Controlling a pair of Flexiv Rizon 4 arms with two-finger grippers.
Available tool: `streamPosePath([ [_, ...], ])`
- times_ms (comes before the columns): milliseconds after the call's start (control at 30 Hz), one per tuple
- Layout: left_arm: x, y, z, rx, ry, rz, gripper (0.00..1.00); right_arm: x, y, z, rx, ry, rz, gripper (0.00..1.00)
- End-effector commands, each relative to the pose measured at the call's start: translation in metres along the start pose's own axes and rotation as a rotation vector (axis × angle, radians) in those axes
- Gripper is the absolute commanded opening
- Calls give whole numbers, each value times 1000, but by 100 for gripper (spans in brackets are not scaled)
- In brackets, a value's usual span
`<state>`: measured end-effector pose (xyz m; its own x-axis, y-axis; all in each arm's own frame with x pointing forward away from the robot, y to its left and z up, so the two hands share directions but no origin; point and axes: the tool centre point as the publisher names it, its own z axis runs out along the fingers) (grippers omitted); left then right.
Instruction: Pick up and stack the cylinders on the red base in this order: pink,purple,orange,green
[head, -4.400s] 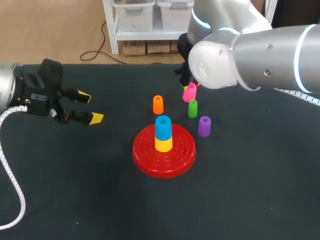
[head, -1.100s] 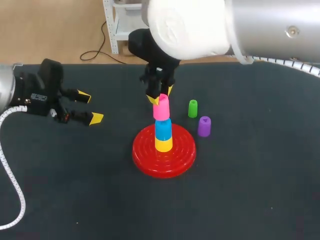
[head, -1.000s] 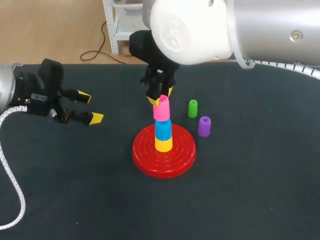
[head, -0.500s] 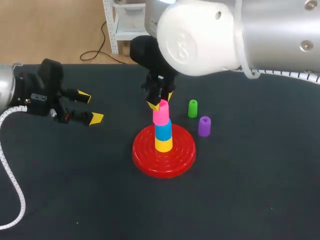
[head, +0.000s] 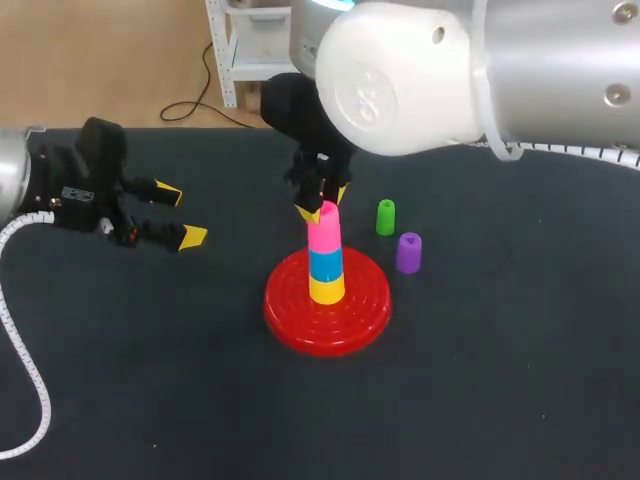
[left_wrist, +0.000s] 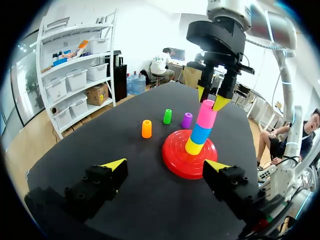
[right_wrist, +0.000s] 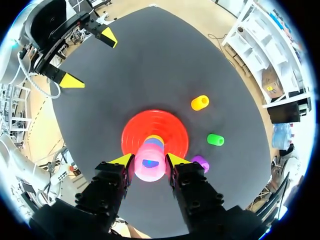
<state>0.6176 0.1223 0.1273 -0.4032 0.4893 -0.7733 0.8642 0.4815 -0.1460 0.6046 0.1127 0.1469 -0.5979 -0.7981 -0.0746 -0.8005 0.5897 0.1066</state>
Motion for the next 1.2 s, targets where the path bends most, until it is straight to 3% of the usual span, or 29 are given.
streamPosePath([
  [33,2,0,0,0,-9,3,100,5,3,4,-2,-5,-2,0],
  [200,2,0,0,0,-9,3,100,7,4,7,7,3,-2,0],
  [500,2,0,0,0,-9,3,100,10,9,14,104,51,-55,0],
  [967,2,0,0,0,-9,3,100,19,12,33,114,89,-58,0],
  [1200,2,0,0,0,-9,3,100,16,8,30,113,71,-41,0],
])
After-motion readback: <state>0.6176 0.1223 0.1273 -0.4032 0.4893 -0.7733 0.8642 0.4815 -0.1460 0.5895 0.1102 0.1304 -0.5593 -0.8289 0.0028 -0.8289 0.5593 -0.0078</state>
